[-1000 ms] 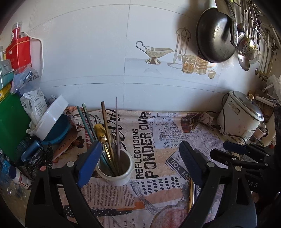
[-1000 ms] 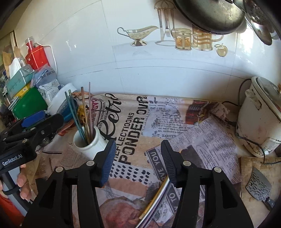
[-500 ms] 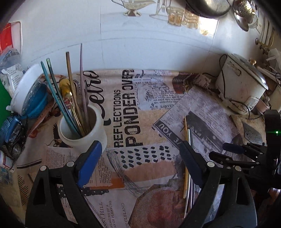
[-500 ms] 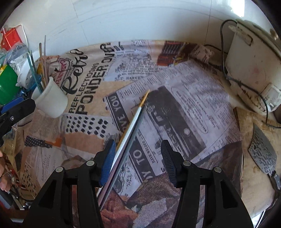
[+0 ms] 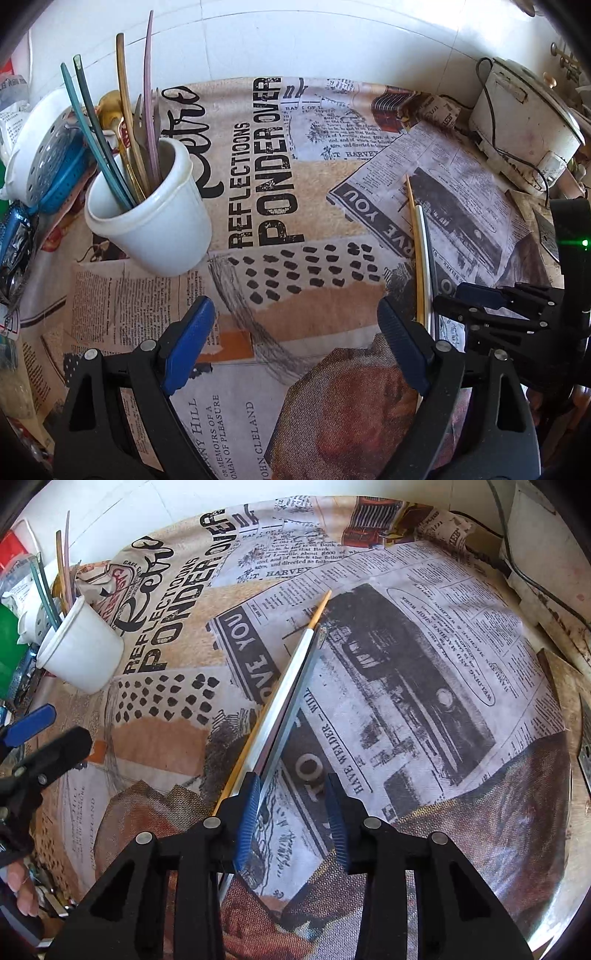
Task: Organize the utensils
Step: 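Grasp a metal rod with the right tool while the left tool grasps a white stick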
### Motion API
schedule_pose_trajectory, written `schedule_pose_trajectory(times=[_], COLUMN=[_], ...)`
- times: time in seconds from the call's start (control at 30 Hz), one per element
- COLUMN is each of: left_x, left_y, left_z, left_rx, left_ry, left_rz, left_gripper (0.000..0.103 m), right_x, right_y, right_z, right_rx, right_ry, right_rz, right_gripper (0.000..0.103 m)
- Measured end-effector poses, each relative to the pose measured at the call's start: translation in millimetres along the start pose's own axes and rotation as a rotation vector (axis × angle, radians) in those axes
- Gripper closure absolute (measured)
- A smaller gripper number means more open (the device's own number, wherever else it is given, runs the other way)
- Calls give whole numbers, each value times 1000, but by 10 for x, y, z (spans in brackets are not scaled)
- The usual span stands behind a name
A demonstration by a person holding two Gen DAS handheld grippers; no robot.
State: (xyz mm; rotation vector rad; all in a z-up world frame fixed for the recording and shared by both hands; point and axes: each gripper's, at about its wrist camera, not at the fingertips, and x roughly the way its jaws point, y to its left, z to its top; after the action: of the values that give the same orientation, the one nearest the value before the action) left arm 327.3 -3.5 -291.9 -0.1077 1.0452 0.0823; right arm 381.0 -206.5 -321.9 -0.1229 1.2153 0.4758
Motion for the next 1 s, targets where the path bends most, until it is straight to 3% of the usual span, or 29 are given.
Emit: schedule_pose_trajectory(times=[0.13, 0.3, 0.5, 0.77, 1.0], left_x=[48, 73, 73, 99, 277], left_y=[17, 10, -8, -142, -399], left_z=[-20, -30, 0, 77, 171], left_rx=[-6, -1, 7, 41, 86], left_ry=[12, 15, 8, 23, 66], left_rz=[1, 3, -5, -50, -103], left_gripper=[14, 14, 14, 15, 30], right_x=[36, 59, 74, -31, -117], right_y=[21, 49, 160, -94, -296], right_z=[45, 86, 82, 90, 39], right_rx=[5, -4, -83, 15, 79], right_ry=[-5, -25, -48, -40, -56], right_rz=[-2, -11, -81, -6, 14], right_gripper=[75, 93, 93, 97, 97])
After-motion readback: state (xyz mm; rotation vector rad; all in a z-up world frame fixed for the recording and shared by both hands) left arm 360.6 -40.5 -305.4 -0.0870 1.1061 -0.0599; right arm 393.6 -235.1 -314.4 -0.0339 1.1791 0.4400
